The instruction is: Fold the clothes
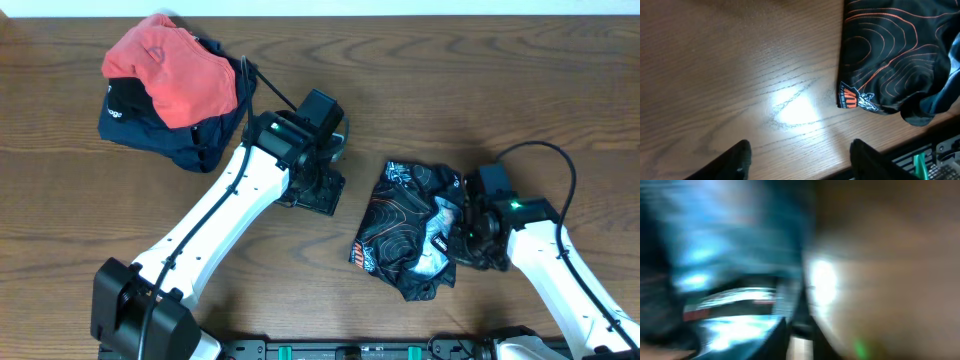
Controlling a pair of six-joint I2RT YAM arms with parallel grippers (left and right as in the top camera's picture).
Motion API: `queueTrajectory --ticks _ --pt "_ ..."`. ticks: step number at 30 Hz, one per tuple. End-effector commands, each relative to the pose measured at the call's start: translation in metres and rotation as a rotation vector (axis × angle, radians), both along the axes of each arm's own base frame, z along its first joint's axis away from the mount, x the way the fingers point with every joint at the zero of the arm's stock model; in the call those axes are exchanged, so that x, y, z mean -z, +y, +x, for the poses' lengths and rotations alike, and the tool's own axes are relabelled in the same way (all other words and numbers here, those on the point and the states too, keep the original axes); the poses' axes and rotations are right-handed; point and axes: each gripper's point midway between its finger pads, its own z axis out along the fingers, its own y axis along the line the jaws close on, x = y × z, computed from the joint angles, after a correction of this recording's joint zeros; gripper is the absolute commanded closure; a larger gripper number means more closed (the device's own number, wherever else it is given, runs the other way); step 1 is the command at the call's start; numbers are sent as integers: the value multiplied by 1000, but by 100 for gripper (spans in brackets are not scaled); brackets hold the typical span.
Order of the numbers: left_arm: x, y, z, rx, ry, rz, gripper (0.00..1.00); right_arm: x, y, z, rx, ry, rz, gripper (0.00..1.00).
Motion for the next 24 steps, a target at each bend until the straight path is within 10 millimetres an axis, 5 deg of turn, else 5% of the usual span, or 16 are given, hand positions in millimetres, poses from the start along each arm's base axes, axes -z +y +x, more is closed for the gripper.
queueTrajectory --ticks 1,8,17,18,21,24 --pt "-5 2 4 8 -24 4 28 -11 47 -9 -245 -18 252 67" --pt "-5 6 6 4 -35 22 27 -7 64 -35 -291 63 193 51" --pt "-5 5 7 7 -40 22 23 4 70 -56 -324 100 100 53" --pt "-5 5 7 7 -41 23 23 7 67 -58 -299 108 83 57" --pt "-5 5 7 7 -41 22 22 17 53 -62 -203 126 6 91" --pt "-5 6 7 7 -40 23 23 19 39 -59 -123 115 -72 99"
